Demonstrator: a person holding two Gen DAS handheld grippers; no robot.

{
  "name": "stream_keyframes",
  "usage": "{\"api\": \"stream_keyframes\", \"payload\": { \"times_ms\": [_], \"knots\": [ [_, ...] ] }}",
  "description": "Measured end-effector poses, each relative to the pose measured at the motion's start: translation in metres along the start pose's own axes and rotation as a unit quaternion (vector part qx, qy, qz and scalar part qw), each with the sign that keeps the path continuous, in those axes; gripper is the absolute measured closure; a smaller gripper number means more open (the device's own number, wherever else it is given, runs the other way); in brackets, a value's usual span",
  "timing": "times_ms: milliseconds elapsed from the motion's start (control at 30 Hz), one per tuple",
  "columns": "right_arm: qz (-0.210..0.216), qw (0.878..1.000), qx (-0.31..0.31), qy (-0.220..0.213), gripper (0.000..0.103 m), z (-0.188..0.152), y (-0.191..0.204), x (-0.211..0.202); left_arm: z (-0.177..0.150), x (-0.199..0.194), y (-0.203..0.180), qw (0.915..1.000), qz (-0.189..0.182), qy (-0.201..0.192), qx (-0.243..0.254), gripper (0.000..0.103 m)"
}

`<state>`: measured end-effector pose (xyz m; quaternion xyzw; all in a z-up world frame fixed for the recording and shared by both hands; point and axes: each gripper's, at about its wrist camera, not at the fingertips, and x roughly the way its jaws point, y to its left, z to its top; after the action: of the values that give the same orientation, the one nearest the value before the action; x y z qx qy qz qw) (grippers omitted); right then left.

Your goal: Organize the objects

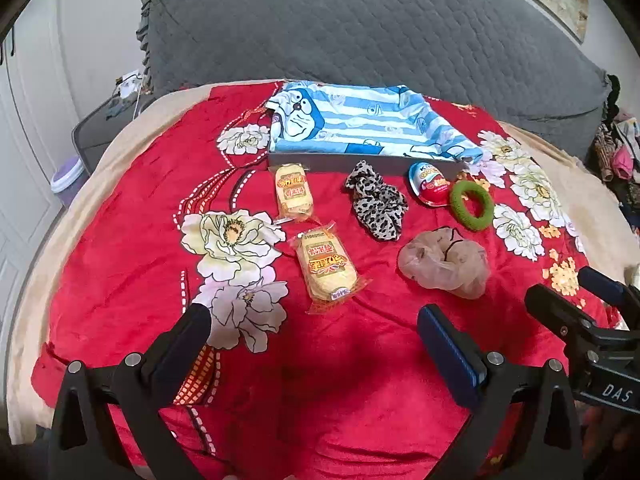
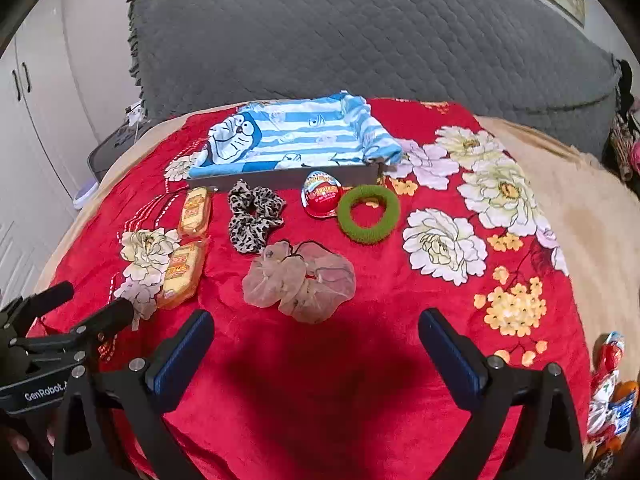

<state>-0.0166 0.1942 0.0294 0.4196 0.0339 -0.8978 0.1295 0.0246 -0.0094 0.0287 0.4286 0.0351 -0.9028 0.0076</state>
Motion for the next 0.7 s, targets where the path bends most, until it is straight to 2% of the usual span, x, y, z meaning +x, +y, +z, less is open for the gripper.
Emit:
{"api": "stream_keyframes", "payload": {
  "times_ms": [700],
  "knots": [
    [-0.003,1.000,-0.010,-0.005,0.000,-0.004,0.004,-0.024,-0.007,-0.030,-0.008,0.9999,0.004,-0.012,0.011,0.000]
  ]
}}
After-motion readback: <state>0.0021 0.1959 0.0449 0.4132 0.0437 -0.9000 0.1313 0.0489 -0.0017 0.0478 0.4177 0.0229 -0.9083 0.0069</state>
